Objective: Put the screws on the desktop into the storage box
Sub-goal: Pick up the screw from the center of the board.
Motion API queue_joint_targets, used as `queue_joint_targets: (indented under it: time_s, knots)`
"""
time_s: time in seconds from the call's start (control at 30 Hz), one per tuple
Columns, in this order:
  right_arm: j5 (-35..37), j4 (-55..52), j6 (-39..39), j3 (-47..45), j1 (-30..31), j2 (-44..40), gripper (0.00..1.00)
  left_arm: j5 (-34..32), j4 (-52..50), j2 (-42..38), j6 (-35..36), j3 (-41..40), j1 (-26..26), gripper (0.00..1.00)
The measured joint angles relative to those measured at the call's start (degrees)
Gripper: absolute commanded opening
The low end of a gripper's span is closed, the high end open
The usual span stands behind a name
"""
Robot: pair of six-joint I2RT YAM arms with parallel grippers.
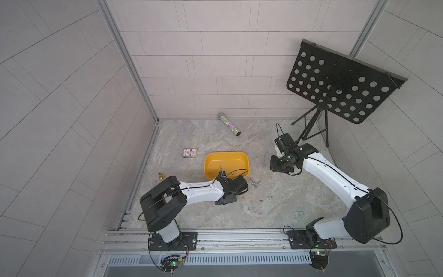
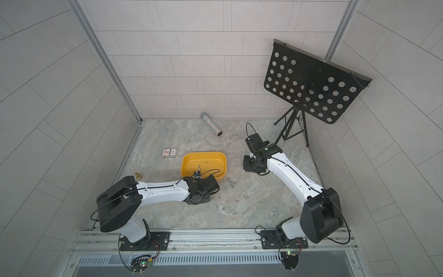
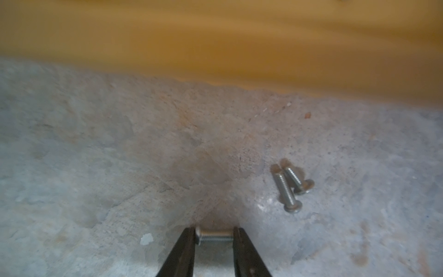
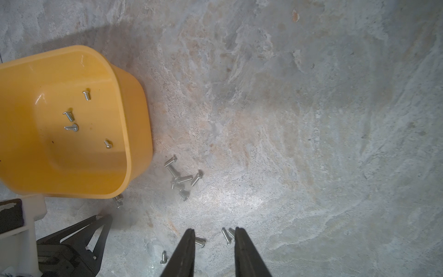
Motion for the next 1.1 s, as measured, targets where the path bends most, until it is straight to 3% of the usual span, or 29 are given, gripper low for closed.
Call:
queue_joint_targets:
  time_s: [0.6,0.93,1.1]
  knots:
    - [0.0,0.15,0.0,-0.72,0.0,0.0,0.32,1.16,-1.49,-1.31,0.35,-0.15,-0.09,0.29]
    - [0.0,0.15,0.0,-0.72,0.0,0.0,0.32,0.31,-12.41,-12.74,0.85,0.42,-0.52,0.29]
    - [0.0,0.15,0.0,-0.72,0.02,0.0,0.32,-2.67,-19.32,-15.98,1.92,4.76,-0.5,0.3]
